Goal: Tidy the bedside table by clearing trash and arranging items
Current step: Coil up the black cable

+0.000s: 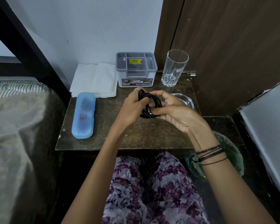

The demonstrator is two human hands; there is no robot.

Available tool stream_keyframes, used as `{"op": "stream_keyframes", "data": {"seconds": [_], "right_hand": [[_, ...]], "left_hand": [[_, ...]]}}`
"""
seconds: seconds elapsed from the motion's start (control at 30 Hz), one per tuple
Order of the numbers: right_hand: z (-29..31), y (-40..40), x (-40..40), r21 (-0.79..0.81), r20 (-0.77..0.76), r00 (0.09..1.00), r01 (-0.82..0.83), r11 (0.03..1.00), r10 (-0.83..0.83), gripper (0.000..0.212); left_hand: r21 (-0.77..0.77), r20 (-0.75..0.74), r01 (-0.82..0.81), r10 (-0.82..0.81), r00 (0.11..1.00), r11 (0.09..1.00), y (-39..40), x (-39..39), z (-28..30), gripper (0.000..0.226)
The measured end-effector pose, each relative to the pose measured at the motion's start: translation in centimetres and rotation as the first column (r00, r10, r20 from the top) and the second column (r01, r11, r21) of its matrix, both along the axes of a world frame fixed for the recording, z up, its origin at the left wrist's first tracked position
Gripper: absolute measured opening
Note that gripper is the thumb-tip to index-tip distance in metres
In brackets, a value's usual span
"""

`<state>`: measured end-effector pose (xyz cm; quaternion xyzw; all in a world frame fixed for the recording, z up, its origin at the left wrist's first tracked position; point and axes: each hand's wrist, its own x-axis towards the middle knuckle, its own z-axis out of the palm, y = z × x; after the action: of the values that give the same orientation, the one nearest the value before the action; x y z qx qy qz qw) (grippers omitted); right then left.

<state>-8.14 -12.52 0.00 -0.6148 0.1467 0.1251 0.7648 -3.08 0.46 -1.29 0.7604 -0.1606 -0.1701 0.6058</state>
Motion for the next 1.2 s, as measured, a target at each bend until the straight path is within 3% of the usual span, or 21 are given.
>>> {"op": "stream_keyframes", "data": {"seconds": [0.1,0.23,0.33,0.43,0.53,0.63,0.67,0.7,0.77,0.83,0.93,1.2], "right_hand": [[-0.1,-0.4,-0.4,-0.104,0.041,0.999,-0.028,0.994,0.032,0.053],[0.5,-0.2,-0.3,-0.427,0.185,0.98,0.016,0.904,0.07,0.055],[1.1,-0.1,-0.1,-0.734,0.284,0.937,0.075,0.675,0.205,0.045],[1.8,-0.4,-0.6,-0.901,0.233,0.909,0.068,0.429,0.345,0.022],[2.3,-0.3,-1.3,-0.947,0.179,0.922,0.067,0.316,0.343,0.006],[1.6,-0.1,-1.6,-0.975,0.129,0.917,0.047,0.219,0.377,0.024],[1.4,0.0,-1.5,-0.964,0.119,0.926,0.021,0.264,0.359,0.025],[1.1,0.1,-1.5,-0.929,0.116,0.943,-0.009,0.37,0.313,0.025],[1.1,0.2,-1.3,-0.745,0.116,0.978,-0.032,0.666,0.176,0.03],[1.1,0.3,-1.2,-0.595,0.077,0.994,-0.017,0.803,0.079,0.037],[0.3,0.6,-1.4,-0.629,0.119,0.989,0.01,0.778,0.083,0.018],[-1.5,0.9,-1.7,-0.636,0.264,0.96,0.242,0.733,-0.088,0.022]], "left_hand": [[-0.039,-0.089,-0.001,-0.002,0.996,0.999,-0.3,-0.2,0.0,0.016],[-0.132,-0.303,-0.069,0.026,0.953,0.989,-0.6,-0.3,-0.6,0.025],[-0.218,-0.441,-0.116,0.008,0.898,0.969,-0.7,-0.1,-0.8,0.021],[-0.311,-0.488,-0.136,-0.036,0.872,0.941,-0.6,0.1,-0.6,0.017],[-0.329,-0.458,-0.139,-0.028,0.889,0.934,-0.6,0.1,-0.4,0.019],[-0.369,-0.451,-0.166,-0.02,0.892,0.915,-0.9,-0.2,-0.1,0.024],[-0.378,-0.45,-0.178,-0.012,0.893,0.908,-1.0,-0.2,-0.1,0.024],[-0.379,-0.441,-0.187,0.001,0.897,0.906,-1.1,-0.2,-0.1,0.025],[-0.35,-0.388,-0.174,0.027,0.921,0.921,-1.0,0.0,-0.3,0.027],[-0.298,-0.313,-0.129,0.031,0.949,0.946,-0.9,0.2,-0.6,0.027],[-0.241,-0.249,-0.079,0.018,0.968,0.967,-0.5,0.4,-1.0,0.023],[-0.25,-0.233,-0.02,-0.04,0.972,0.968,0.0,0.0,-1.7,0.025]]}}
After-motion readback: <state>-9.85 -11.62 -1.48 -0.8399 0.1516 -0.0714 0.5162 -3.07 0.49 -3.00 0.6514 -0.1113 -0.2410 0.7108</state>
